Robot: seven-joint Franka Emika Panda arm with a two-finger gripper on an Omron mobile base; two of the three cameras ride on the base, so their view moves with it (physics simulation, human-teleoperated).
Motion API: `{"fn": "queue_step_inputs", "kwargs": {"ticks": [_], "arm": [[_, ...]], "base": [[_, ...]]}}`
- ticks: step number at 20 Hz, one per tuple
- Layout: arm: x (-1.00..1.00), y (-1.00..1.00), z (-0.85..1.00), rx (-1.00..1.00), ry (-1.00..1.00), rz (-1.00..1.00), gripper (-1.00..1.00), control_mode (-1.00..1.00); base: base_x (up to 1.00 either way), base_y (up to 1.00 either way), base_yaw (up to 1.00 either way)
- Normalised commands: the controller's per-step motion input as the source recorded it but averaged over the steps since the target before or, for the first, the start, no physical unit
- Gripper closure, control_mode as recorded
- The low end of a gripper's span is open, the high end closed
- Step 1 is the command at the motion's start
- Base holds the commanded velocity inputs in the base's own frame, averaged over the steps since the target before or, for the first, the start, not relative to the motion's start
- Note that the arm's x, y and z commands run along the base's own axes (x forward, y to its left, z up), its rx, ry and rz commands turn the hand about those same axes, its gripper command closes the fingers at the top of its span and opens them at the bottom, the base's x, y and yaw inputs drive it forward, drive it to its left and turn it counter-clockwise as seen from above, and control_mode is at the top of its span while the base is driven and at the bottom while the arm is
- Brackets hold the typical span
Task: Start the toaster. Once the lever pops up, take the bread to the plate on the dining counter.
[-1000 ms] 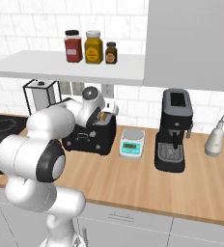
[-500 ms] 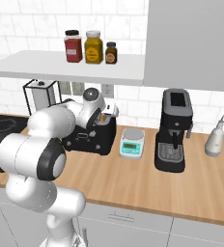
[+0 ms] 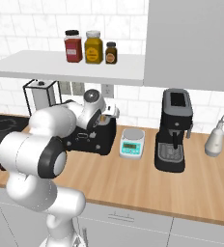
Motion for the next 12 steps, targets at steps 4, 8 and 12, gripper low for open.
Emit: {"fn": "queue_step_inputs", "kwargs": {"ticks": [4,8,12], "arm": [[0.0,-0.01,0.0,0.0,0.0,0.0,-1.0,-1.0],[0.0,0.0,0.0,0.0,0.0,0.0,-1.0,-1.0],[0.0,0.0,0.0,0.0,0.0,0.0,1.0,-1.0]], "base": [[0.0,0.0,0.0],[0.0,0.0,0.0],[0.0,0.0,0.0]]}}
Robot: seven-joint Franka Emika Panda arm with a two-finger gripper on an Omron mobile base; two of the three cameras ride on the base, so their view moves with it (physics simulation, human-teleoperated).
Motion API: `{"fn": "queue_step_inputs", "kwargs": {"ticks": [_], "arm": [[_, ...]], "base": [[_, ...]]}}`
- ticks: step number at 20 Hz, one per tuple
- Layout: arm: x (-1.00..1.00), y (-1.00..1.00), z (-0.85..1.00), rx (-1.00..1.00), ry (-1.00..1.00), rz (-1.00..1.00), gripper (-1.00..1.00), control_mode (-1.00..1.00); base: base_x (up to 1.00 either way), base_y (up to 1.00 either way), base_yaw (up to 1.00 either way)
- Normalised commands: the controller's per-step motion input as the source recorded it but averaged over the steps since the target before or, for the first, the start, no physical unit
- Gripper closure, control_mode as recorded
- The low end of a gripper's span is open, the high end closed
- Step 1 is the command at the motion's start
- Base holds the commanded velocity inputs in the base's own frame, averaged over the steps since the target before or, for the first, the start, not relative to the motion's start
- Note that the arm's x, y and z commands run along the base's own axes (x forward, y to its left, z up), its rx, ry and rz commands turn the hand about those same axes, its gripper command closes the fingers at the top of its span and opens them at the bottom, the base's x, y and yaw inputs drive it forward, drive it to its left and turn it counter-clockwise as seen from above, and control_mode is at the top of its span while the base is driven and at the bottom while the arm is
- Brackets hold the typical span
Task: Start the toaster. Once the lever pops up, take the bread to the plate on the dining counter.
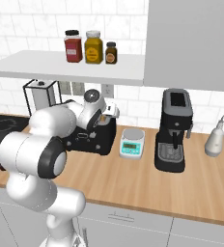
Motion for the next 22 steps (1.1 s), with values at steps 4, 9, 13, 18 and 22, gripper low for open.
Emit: {"fn": "queue_step_inputs", "kwargs": {"ticks": [4,9,13,18,22], "arm": [[0.0,-0.01,0.0,0.0,0.01,0.0,1.0,-1.0],[0.0,-0.07,0.0,0.0,0.0,0.01,1.0,-1.0],[0.0,-0.07,0.0,0.0,0.0,0.0,1.0,-1.0],[-0.05,-0.01,0.0,0.0,-0.01,0.0,1.0,-1.0],[-0.26,0.0,0.15,0.0,-0.15,0.01,1.0,-1.0]], "base": [[0.0,0.0,0.0],[0.0,0.0,0.0],[0.0,0.0,0.0],[0.0,0.0,0.0],[0.0,0.0,0.0]]}}
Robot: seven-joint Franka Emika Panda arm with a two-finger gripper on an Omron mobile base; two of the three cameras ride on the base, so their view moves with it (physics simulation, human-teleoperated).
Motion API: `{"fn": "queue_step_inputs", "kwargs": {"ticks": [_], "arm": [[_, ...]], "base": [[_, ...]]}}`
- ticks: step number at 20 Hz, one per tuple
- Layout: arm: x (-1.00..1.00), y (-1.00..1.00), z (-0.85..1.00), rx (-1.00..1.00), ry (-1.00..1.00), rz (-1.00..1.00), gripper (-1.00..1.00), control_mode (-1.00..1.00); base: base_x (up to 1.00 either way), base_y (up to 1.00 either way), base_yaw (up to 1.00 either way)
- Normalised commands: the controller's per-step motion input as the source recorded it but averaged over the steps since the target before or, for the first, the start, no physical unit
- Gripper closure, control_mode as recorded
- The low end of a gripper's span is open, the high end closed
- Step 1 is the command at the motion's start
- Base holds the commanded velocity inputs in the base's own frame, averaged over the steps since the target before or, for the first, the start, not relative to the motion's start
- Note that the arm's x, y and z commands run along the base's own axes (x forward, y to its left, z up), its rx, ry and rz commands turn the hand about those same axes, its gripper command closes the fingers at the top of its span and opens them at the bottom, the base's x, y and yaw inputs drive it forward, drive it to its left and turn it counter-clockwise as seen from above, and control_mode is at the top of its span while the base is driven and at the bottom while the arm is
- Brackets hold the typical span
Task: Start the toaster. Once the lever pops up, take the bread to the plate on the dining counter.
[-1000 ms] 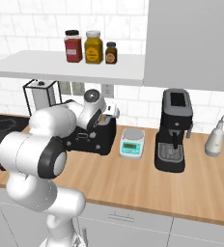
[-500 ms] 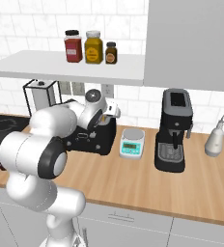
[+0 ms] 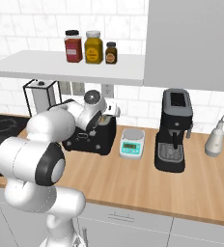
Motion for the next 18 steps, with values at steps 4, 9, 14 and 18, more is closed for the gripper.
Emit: {"fn": "queue_step_inputs", "kwargs": {"ticks": [4,9,14,18], "arm": [[-0.47,0.05,0.19,0.0,-0.23,0.0,1.0,-1.0],[-0.04,0.01,0.47,0.0,-0.11,0.0,1.0,-1.0],[-0.05,0.0,0.58,0.0,-0.01,0.0,1.0,-1.0],[-0.45,0.07,0.16,0.0,0.0,0.0,1.0,-1.0]], "base": [[0.0,0.0,0.0],[0.0,0.0,0.0],[0.0,0.0,0.0],[0.0,0.0,0.0]]}}
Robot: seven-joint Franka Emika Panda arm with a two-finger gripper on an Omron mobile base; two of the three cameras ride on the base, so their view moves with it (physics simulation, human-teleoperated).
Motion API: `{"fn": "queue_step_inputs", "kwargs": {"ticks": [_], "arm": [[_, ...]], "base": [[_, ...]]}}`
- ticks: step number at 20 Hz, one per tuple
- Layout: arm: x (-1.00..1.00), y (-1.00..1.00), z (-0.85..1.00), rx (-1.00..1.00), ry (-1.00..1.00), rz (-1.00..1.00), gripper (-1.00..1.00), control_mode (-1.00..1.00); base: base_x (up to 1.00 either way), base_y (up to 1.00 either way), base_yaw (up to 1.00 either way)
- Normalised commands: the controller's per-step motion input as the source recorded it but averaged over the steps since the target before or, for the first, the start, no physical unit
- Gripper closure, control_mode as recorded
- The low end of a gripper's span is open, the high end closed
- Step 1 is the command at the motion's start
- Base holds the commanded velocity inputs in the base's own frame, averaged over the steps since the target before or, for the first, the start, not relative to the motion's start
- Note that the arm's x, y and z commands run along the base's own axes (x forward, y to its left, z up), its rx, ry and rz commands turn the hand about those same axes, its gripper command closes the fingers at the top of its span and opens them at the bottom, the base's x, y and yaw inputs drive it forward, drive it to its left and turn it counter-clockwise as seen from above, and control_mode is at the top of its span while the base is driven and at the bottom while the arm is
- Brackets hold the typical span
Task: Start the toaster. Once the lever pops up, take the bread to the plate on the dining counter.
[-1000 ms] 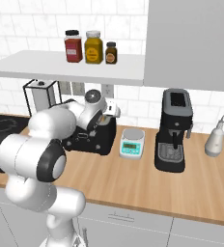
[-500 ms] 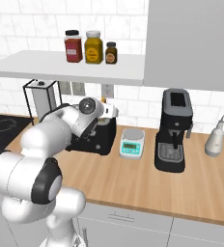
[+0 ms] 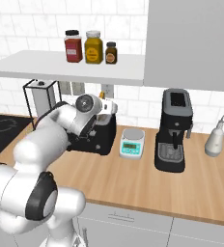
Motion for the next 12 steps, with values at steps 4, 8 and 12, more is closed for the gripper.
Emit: {"fn": "queue_step_inputs", "kwargs": {"ticks": [4,8,12], "arm": [[-0.64,0.08,0.25,0.0,0.0,0.0,1.0,-1.0],[-0.87,0.0,0.51,0.0,0.0,0.0,1.0,-1.0],[-1.0,0.11,0.48,0.0,0.02,0.0,1.0,-1.0]], "base": [[0.0,0.0,0.0],[0.0,0.0,0.0],[0.0,0.0,0.0]]}}
